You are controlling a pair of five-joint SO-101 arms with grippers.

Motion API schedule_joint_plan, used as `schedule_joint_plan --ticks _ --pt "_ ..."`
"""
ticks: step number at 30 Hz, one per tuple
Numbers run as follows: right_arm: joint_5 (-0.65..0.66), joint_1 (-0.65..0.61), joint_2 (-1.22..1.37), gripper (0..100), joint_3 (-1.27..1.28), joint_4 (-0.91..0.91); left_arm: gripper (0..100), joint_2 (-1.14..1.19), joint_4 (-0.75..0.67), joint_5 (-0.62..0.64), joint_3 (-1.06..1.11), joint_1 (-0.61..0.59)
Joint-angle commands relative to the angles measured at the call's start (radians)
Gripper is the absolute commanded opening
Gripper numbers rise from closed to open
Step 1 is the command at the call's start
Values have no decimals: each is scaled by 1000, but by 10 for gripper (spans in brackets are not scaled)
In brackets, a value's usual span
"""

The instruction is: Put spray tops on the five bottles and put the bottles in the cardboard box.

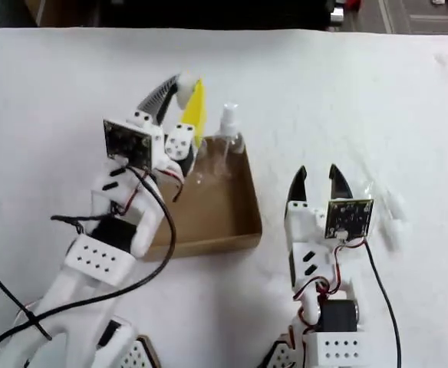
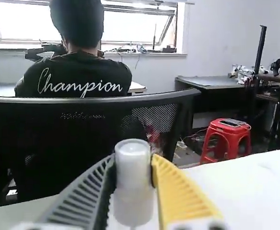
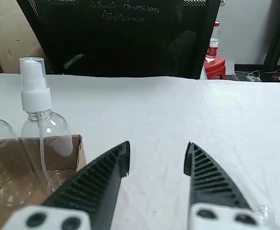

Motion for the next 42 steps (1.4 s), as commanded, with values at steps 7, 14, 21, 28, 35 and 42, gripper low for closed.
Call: schedule_joint_plan --ticks 7,14,21,28,35,42 --pt "-8 -8 -7 166 8 -21 24 -25 -64 -18 55 15" --pt "-8 -8 -7 166 8 -21 34 -25 -167 -18 137 15" --pt "-8 -8 -5 166 8 -21 278 -27 -60 -9 132 15" --pt "-8 -8 -5 166 8 -21 207 -28 -61 -15 104 5" --pt "-8 -8 -7 166 8 -21 203 -28 -63 -11 104 13" --pt "-8 -8 -8 166 8 -21 203 -61 -100 -11 17 -21"
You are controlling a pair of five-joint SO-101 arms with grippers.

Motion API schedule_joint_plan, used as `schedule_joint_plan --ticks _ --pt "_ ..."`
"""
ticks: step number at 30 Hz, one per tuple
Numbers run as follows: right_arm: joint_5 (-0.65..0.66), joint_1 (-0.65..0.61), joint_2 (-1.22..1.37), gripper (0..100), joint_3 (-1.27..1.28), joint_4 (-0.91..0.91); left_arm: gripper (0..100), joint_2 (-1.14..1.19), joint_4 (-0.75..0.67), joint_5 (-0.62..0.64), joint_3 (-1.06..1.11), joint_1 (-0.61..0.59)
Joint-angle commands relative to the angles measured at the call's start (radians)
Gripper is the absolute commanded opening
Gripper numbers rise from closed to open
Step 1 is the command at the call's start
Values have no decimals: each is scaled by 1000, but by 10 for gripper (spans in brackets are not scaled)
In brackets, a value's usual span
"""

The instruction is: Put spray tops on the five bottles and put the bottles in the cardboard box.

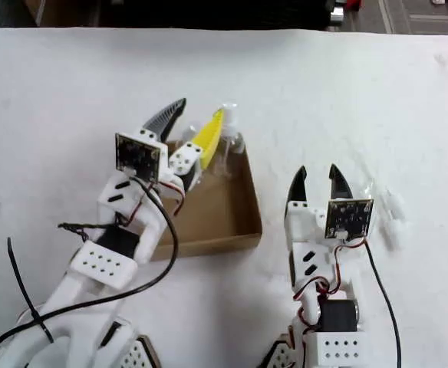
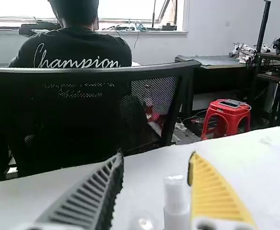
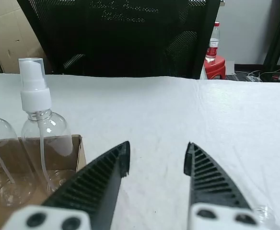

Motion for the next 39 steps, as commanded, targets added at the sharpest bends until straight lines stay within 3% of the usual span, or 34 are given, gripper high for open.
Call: schedule_joint_plan --ticks 1,3,7,10,15,22,27,35,39 --pt "-8 -8 -8 166 8 -21 202 -82 -5 -5 -163 -33" --pt "-8 -7 -8 166 8 -22 185 -137 152 -3 -264 -36" --pt "46 -10 -8 166 8 -22 91 -236 635 -3 -514 -44" --pt "68 -18 -8 168 8 -19 55 -275 893 -3 -690 -96" --pt "69 -31 -8 170 8 -15 42 -297 1143 -3 -836 -300" --pt "68 -30 -8 170 -11 -1 42 -298 1379 -3 -715 -665" --pt "72 -31 -8 170 -26 30 42 -297 1336 -11 -442 -817" --pt "64 -18 -1 166 -121 130 42 -298 769 -5 137 -831" --pt "-12 -19 -1 166 -203 242 42 -298 628 -9 227 -831"
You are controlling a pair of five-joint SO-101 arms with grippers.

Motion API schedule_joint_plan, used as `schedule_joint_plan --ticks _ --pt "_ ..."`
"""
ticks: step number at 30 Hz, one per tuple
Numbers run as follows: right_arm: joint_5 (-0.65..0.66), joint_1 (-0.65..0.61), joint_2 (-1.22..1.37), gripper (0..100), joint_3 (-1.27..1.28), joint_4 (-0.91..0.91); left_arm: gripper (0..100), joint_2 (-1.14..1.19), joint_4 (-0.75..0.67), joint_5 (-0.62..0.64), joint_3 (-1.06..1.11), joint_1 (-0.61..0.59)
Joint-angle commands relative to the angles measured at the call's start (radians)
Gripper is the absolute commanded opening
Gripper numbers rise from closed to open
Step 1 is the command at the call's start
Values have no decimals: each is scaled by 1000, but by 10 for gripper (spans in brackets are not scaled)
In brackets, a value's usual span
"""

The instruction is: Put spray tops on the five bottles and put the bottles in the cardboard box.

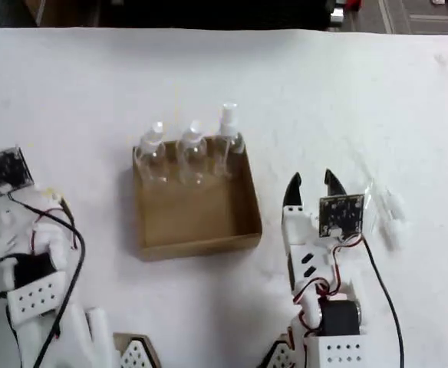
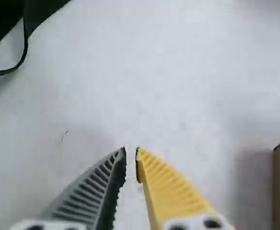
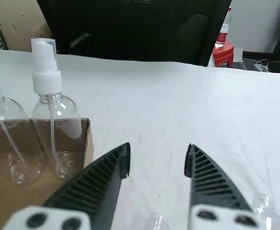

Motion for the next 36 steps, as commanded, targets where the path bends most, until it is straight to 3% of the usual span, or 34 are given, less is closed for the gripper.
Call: schedule_joint_plan --ticks 1,8,18,24,29,36 --pt "-52 8 1 166 -118 97 42 -13 -178 -9 77 -5" --pt "-58 2 125 166 -187 101 42 -7 -184 -11 98 22" --pt "-98 88 915 166 -621 180 42 -7 -186 -11 98 24" --pt "-107 102 1250 166 -830 272 45 -7 -186 -11 98 24" --pt "-112 99 1429 169 -913 271 46 -7 -186 -11 98 28" --pt "-259 79 1555 170 -964 277 46 -5 -186 -14 98 58"
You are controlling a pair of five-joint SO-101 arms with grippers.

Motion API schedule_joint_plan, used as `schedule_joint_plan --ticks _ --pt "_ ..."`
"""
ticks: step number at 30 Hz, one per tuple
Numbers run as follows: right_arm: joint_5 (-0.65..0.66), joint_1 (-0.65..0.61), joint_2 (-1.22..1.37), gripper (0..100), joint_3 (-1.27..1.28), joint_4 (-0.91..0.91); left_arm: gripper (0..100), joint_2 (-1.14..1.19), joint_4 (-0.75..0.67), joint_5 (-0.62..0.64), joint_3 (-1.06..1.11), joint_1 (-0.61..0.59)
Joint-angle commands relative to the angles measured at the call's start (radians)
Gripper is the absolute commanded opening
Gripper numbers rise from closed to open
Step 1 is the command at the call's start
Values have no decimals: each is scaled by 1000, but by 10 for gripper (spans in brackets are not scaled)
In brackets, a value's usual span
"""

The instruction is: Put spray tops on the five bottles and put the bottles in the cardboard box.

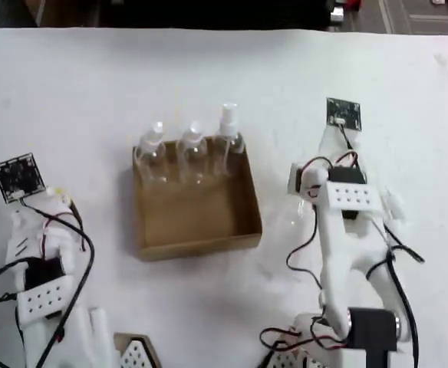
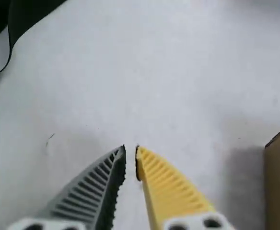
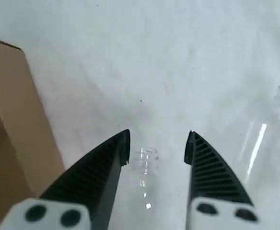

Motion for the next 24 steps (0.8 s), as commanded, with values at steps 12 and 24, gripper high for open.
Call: schedule_joint_plan --ticks 12,24 --pt "-106 -85 128 170 -51 13 46 -5 -32 -14 -8 16" --pt "-106 -77 236 152 -86 12 46 -5 -32 -14 -8 16"
